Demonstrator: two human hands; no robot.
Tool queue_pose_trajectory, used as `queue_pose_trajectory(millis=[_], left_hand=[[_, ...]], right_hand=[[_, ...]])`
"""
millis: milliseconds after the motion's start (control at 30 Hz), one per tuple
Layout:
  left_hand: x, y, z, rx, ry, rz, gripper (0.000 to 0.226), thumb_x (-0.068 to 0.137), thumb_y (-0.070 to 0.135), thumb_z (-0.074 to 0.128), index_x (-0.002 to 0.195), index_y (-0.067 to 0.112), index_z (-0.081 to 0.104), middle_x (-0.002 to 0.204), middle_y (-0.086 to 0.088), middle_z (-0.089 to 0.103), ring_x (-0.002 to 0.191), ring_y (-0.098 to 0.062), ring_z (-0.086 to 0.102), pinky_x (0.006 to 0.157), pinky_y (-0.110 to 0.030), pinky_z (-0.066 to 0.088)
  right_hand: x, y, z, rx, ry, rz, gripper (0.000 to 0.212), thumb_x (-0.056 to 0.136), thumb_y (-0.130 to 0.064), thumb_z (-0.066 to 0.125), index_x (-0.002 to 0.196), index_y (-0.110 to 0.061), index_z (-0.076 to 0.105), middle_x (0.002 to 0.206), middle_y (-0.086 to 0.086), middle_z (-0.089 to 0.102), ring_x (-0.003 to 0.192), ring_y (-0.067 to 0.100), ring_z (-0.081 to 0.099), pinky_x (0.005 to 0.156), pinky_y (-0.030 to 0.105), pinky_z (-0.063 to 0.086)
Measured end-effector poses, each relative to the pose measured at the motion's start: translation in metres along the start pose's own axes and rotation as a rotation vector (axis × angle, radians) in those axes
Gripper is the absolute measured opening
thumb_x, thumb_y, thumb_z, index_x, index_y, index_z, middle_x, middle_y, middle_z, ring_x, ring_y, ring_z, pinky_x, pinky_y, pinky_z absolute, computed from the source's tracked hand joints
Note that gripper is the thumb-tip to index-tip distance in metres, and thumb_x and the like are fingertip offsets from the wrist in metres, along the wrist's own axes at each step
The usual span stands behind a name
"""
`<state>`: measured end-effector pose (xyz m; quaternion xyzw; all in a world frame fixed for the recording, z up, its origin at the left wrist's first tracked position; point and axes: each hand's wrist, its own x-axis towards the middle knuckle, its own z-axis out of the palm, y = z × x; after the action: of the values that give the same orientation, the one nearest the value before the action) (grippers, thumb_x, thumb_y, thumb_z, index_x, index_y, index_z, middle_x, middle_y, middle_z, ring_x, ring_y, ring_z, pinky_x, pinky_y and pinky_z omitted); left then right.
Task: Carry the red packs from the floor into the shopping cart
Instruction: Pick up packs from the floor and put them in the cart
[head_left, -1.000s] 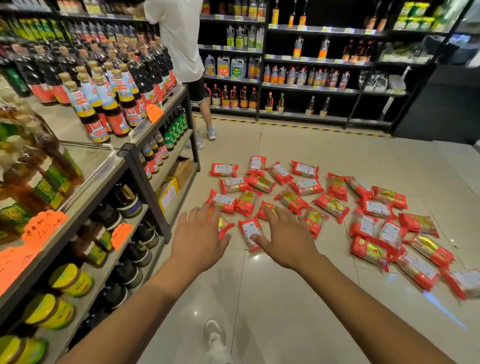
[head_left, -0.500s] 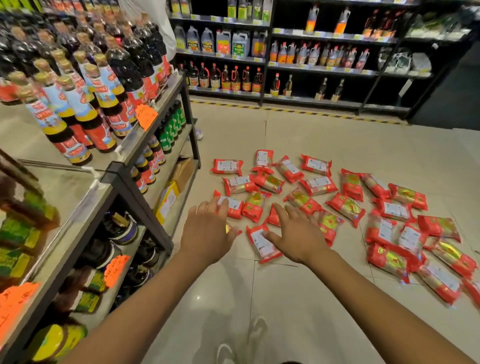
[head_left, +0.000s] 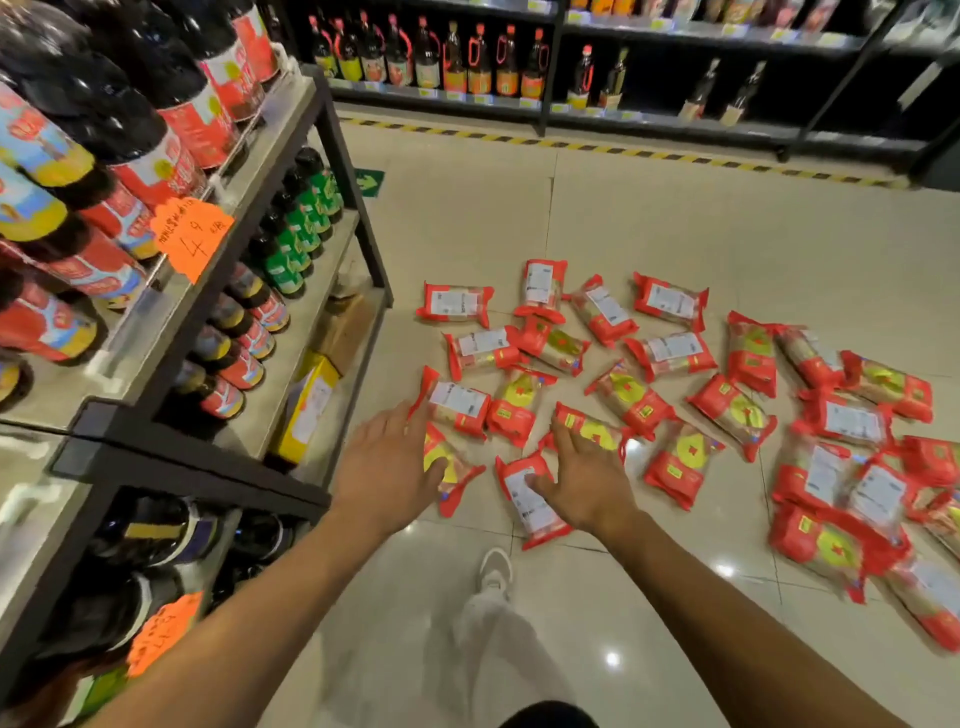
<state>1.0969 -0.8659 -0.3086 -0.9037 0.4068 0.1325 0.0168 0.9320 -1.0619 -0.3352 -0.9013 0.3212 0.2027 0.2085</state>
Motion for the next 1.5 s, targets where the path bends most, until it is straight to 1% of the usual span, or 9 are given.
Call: queue_pose_trajectory(millis=[267, 500, 600, 900, 1033, 1200, 1267, 1400, 1500], left_hand=[[0.130, -0.016, 0.105, -0.021, -0.136, -0.047, 0.083, 0.094, 0.056, 0.057, 0.159, 0.012, 0.031, 0.157, -0.014, 0.044, 0.139, -0.035, 0.045, 0.111, -0.047, 0.039], [0.232, -0.041, 0.314, -0.188, -0.385, -0.189, 0.084, 0.100, 0.058, 0.051, 0.164, 0.013, 0.018, 0.168, -0.013, 0.027, 0.151, -0.035, 0.031, 0.118, -0.047, 0.031], [0.263, -0.064, 0.411, -0.337, -0.469, -0.368, 0.088, 0.095, 0.063, 0.059, 0.162, 0.019, 0.023, 0.164, -0.012, 0.034, 0.146, -0.037, 0.038, 0.113, -0.048, 0.037], [0.331, -0.110, 0.648, -0.668, -0.508, -0.858, 0.110, 0.082, 0.070, 0.069, 0.158, 0.003, 0.028, 0.158, -0.020, 0.042, 0.140, -0.042, 0.045, 0.114, -0.049, 0.041], [0.350, -0.126, 0.696, -0.850, -0.417, -1.071, 0.100, 0.085, 0.049, 0.081, 0.150, -0.007, 0.030, 0.148, -0.024, 0.047, 0.135, -0.042, 0.049, 0.108, -0.044, 0.044], [0.341, -0.159, 0.763, -1.247, -0.275, -1.242, 0.137, 0.016, 0.060, 0.103, 0.135, 0.012, 0.056, 0.124, -0.006, 0.071, 0.113, -0.035, 0.070, 0.095, -0.055, 0.058], [0.340, -0.160, 0.767, -1.330, -0.254, -1.262, 0.123, 0.020, 0.050, 0.106, 0.128, 0.012, 0.062, 0.116, -0.007, 0.074, 0.102, -0.035, 0.073, 0.085, -0.059, 0.061], [0.348, -0.130, 0.709, -1.229, -0.156, -1.294, 0.114, 0.033, 0.040, 0.105, 0.129, 0.007, 0.054, 0.121, -0.010, 0.070, 0.105, -0.036, 0.069, 0.090, -0.058, 0.060], [0.341, -0.120, 0.664, -1.098, -0.133, -1.242, 0.101, 0.051, 0.024, 0.104, 0.131, 0.005, 0.046, 0.125, -0.014, 0.065, 0.110, -0.037, 0.066, 0.096, -0.053, 0.057]], right_hand=[[0.155, 0.031, 0.072, 0.066, -0.126, 0.071, 0.101, 0.091, -0.063, 0.063, 0.164, -0.016, 0.012, 0.163, 0.016, 0.035, 0.146, 0.037, 0.039, 0.114, 0.050, 0.039], [0.293, 0.083, 0.243, 0.357, -0.265, 0.233, 0.126, 0.060, -0.069, 0.078, 0.163, -0.029, 0.016, 0.159, 0.011, 0.043, 0.139, 0.040, 0.048, 0.109, 0.056, 0.044], [0.345, 0.123, 0.340, 0.428, -0.274, 0.326, 0.136, 0.047, -0.075, 0.073, 0.162, -0.036, 0.012, 0.154, 0.009, 0.051, 0.134, 0.037, 0.054, 0.105, 0.054, 0.048], [0.444, 0.193, 0.488, 0.389, -0.248, 0.547, 0.115, 0.075, -0.041, 0.090, 0.162, -0.015, 0.019, 0.151, 0.021, 0.046, 0.137, 0.044, 0.046, 0.111, 0.054, 0.042], [0.475, 0.225, 0.526, 0.420, -0.269, 0.608, 0.131, 0.049, -0.051, 0.095, 0.155, -0.021, 0.024, 0.140, 0.014, 0.056, 0.128, 0.040, 0.054, 0.105, 0.058, 0.049], [0.499, 0.266, 0.552, 0.382, -0.336, 0.626, 0.144, 0.015, -0.076, 0.084, 0.141, -0.017, 0.045, 0.126, 0.008, 0.064, 0.116, 0.034, 0.062, 0.101, 0.050, 0.054], [0.500, 0.267, 0.552, 0.419, -0.348, 0.656, 0.145, 0.006, -0.080, 0.084, 0.133, -0.016, 0.052, 0.123, 0.007, 0.065, 0.113, 0.031, 0.063, 0.098, 0.049, 0.055], [0.484, 0.219, 0.520, 0.561, -0.345, 0.676, 0.089, 0.059, -0.030, 0.098, 0.125, -0.013, 0.041, 0.119, 0.006, 0.059, 0.106, 0.027, 0.058, 0.093, 0.045, 0.054], [0.468, 0.190, 0.494, 0.594, -0.265, 0.639, 0.075, 0.069, -0.021, 0.093, 0.120, -0.015, 0.037, 0.113, 0.006, 0.057, 0.100, 0.029, 0.056, 0.091, 0.047, 0.053]])
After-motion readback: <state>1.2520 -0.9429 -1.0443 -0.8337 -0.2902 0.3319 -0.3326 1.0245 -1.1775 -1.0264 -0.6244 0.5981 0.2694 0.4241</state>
